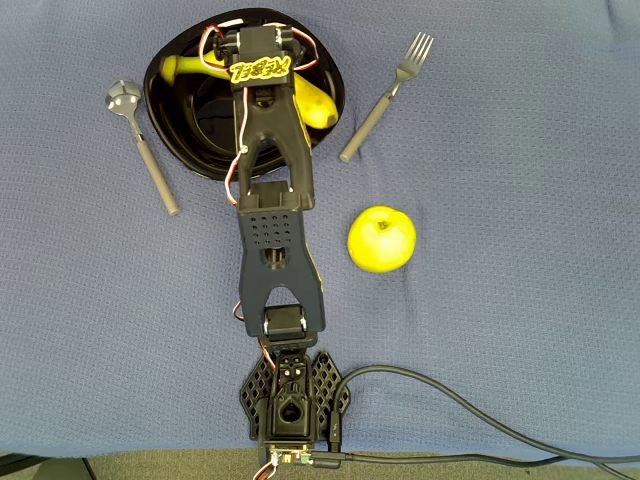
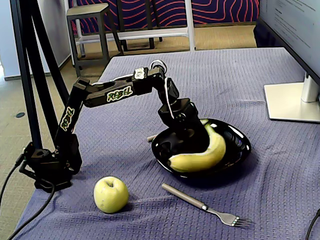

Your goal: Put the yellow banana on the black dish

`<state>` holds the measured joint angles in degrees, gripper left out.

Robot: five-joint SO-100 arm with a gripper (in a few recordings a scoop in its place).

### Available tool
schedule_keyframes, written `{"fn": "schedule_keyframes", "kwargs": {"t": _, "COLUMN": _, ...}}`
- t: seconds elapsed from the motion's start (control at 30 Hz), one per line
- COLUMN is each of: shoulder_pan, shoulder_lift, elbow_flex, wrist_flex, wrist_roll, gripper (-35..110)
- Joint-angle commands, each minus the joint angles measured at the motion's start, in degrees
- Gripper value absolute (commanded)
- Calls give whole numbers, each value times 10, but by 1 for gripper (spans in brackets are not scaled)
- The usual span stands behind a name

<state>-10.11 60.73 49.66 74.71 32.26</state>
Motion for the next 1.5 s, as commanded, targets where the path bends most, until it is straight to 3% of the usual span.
{"fn": "schedule_keyframes", "kwargs": {"t": 0.0, "shoulder_pan": 4, "shoulder_lift": 11, "elbow_flex": 0, "wrist_flex": 6, "wrist_roll": -1, "gripper": 20}}
{"fn": "schedule_keyframes", "kwargs": {"t": 0.2, "shoulder_pan": 2, "shoulder_lift": 13, "elbow_flex": 0, "wrist_flex": 4, "wrist_roll": 1, "gripper": 18}}
{"fn": "schedule_keyframes", "kwargs": {"t": 0.33, "shoulder_pan": -3, "shoulder_lift": 43, "elbow_flex": 0, "wrist_flex": 7, "wrist_roll": 3, "gripper": 0}}
{"fn": "schedule_keyframes", "kwargs": {"t": 0.5, "shoulder_pan": -4, "shoulder_lift": 134, "elbow_flex": 60, "wrist_flex": 11, "wrist_roll": -30, "gripper": 0}}
{"fn": "schedule_keyframes", "kwargs": {"t": 1.0, "shoulder_pan": 40, "shoulder_lift": 494, "elbow_flex": 456, "wrist_flex": -74, "wrist_roll": -287, "gripper": 0}}
{"fn": "schedule_keyframes", "kwargs": {"t": 1.3, "shoulder_pan": 56, "shoulder_lift": 737, "elbow_flex": 700, "wrist_flex": -112, "wrist_roll": -305, "gripper": 0}}
{"fn": "schedule_keyframes", "kwargs": {"t": 1.47, "shoulder_pan": 73, "shoulder_lift": 872, "elbow_flex": 878, "wrist_flex": -163, "wrist_roll": -385, "gripper": 0}}
